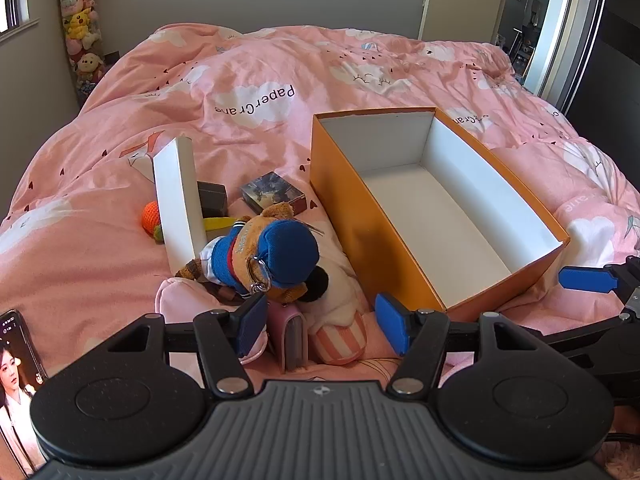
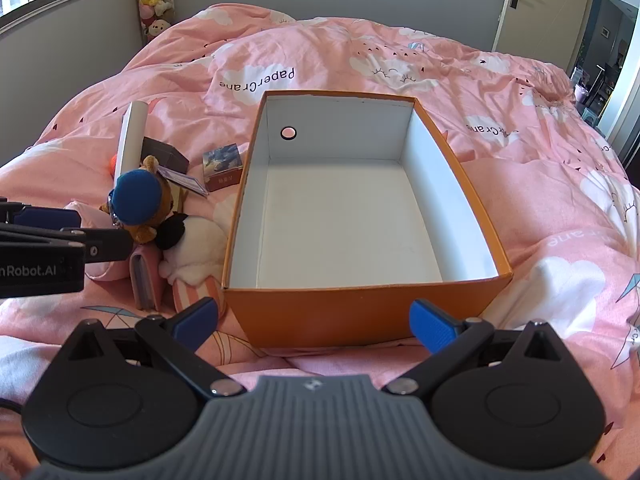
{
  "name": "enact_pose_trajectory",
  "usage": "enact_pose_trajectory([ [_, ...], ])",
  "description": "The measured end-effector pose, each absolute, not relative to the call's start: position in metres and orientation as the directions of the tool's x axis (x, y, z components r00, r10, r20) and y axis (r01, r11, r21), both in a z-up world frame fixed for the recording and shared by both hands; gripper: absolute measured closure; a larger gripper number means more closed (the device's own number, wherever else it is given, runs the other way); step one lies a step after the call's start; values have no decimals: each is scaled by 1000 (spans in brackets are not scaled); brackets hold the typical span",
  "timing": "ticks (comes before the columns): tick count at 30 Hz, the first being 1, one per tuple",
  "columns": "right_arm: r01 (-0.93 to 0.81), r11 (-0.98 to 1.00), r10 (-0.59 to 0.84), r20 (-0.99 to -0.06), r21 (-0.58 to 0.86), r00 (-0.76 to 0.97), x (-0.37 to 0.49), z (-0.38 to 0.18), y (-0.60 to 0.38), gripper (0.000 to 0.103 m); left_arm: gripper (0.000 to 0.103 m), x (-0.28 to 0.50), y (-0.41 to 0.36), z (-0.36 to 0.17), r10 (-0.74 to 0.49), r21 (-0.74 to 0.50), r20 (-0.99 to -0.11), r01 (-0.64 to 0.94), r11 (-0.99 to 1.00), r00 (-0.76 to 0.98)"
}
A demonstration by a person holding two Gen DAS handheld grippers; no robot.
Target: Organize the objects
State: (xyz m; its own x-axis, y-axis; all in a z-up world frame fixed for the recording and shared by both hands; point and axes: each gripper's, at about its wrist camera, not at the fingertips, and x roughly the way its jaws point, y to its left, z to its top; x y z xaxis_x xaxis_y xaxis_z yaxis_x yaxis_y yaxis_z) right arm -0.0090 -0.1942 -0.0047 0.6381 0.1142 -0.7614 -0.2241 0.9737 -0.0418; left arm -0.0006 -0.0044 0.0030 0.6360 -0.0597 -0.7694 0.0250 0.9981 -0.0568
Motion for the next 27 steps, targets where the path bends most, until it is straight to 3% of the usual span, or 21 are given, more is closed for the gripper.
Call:
enact_pose_trajectory([
  [27,-235,971,120,-774,-39,621,-10,-14,-185,1,29,-1,-4,1,-66,-58,-772,32,998,633],
])
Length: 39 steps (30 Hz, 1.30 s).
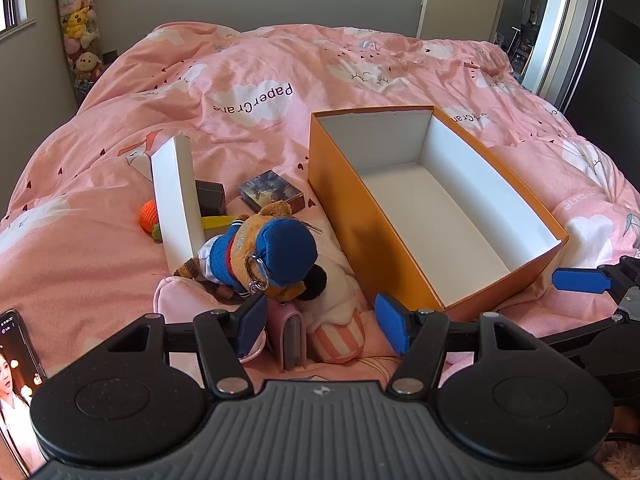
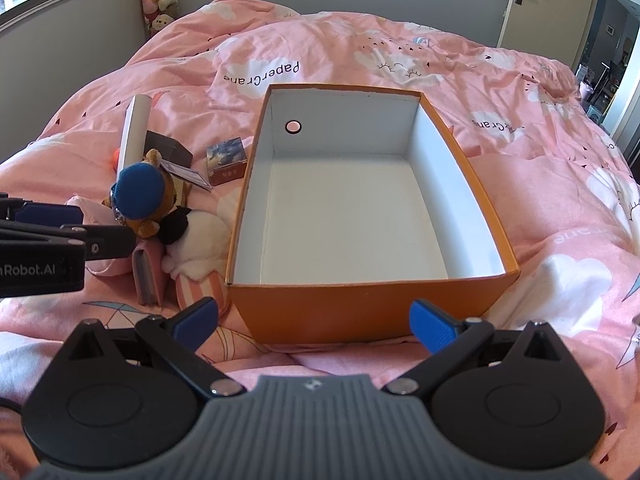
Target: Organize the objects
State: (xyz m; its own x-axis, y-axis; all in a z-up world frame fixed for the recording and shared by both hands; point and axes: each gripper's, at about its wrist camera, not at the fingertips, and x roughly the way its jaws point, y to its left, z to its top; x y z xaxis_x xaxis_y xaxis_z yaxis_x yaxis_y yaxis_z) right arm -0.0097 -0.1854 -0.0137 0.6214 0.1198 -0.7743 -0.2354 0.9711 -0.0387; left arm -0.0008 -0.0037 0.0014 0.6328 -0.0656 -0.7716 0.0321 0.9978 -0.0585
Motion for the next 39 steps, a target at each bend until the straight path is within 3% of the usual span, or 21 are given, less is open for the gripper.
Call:
enact_pose_trajectory([
  [16,-268,963,152,-785,-18,600,-4,-13,-185,3,33,1,-1,2,-70,-65,-768,31,997,637],
  [28,-340,940,213,-781,1,588,7,-6,-178,34,43,0,15,5,-111,-133,-750,16,991,652],
  [36,-451,890,332,-773,67,540,32,0,-152,64,64,5,34,7,-117,-135,-734,26,991,669],
  [39,-498,864,369,-767,74,525,40,0,-136,70,65,8,37,2,-109,-101,-749,50,994,653],
])
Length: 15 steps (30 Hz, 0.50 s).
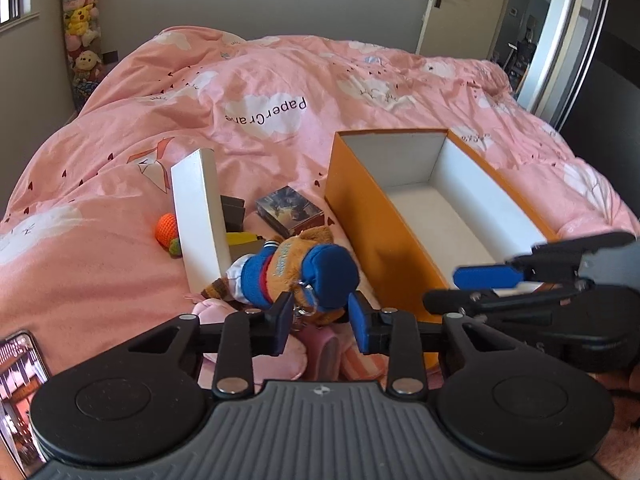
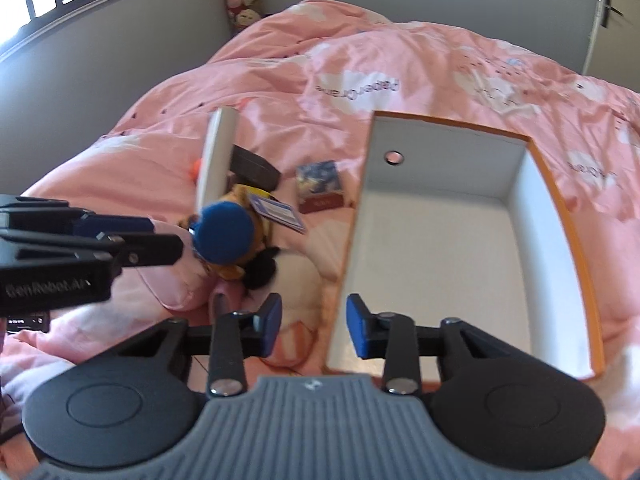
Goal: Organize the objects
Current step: 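Reach down and close the left gripper on the brown bear plush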
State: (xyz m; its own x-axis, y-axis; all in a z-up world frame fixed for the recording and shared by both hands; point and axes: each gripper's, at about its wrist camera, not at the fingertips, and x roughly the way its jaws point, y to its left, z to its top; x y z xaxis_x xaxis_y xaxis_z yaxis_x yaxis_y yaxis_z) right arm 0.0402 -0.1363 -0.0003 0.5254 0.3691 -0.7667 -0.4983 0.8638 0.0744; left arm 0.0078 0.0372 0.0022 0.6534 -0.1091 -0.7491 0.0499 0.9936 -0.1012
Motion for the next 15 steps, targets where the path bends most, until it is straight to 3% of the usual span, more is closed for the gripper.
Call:
enact_pose_trajectory([
  [7,-583,809,407,-788,76,462,62,-18,-103,79,65,19,39,-20,-89,-17,-797,125,992,597],
  [12,-588,801,434,-784,111,443,81,-25,-91,86,52,27,42,-30,-58,41,-802,152,988,594],
  [15,-574,811,434,-774,112,461,93,-24,-86,86,50,36,43,-34,-33,87,-783,162,983,621],
])
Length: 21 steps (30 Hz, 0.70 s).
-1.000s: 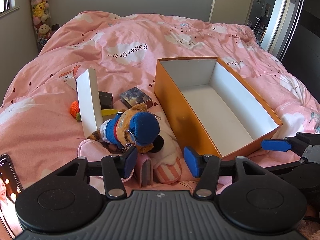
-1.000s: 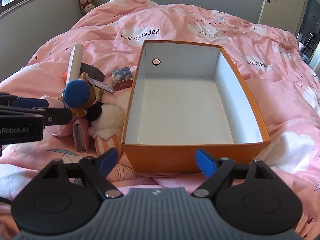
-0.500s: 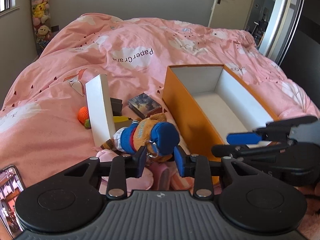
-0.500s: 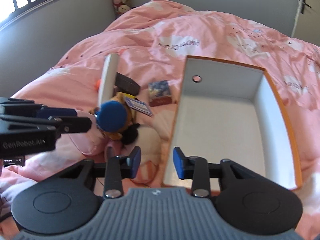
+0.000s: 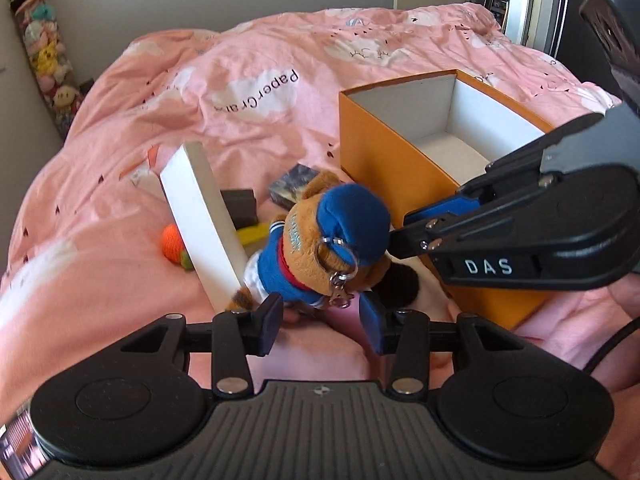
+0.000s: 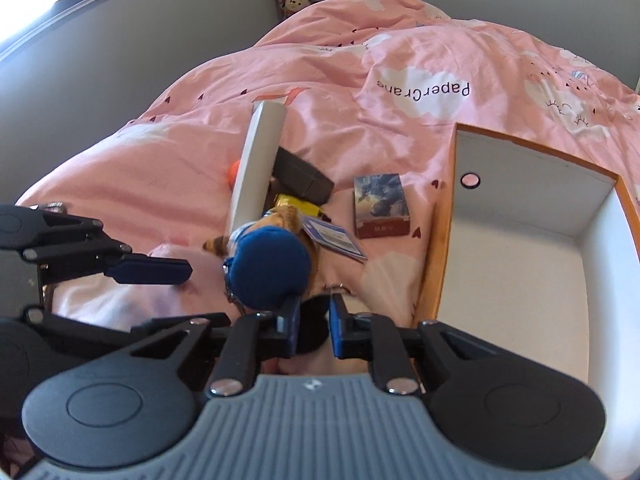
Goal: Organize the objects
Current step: 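Reach down and close the left gripper on the brown bear plush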
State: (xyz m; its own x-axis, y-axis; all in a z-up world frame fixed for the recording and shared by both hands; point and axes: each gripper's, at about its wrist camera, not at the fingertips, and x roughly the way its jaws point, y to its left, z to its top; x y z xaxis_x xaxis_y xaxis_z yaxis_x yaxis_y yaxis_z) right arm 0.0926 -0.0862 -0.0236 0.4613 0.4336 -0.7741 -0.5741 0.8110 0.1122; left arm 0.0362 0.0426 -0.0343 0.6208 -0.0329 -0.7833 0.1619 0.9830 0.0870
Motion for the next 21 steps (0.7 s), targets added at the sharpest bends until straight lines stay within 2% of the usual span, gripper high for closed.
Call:
enact_pose_trajectory([
  [9,-563,820,438,-741,98,509,128,-20,-71,86,41,65,35,-45,8,216,-725,216,952,689],
  [16,-538,828,461,-736,157,495,151,-21,-64,87,36,89,26,-57,97,279,-704,150,948,703],
  [18,-544,819,477,-742,180,472,153,-24,-62,87,45,92,27,-60,127,298,-698,125,947,704],
  [21,-546,819,469,-756,178,456,153,-29,-63,87,53,89,37,-56,89,236,-706,115,965,703],
])
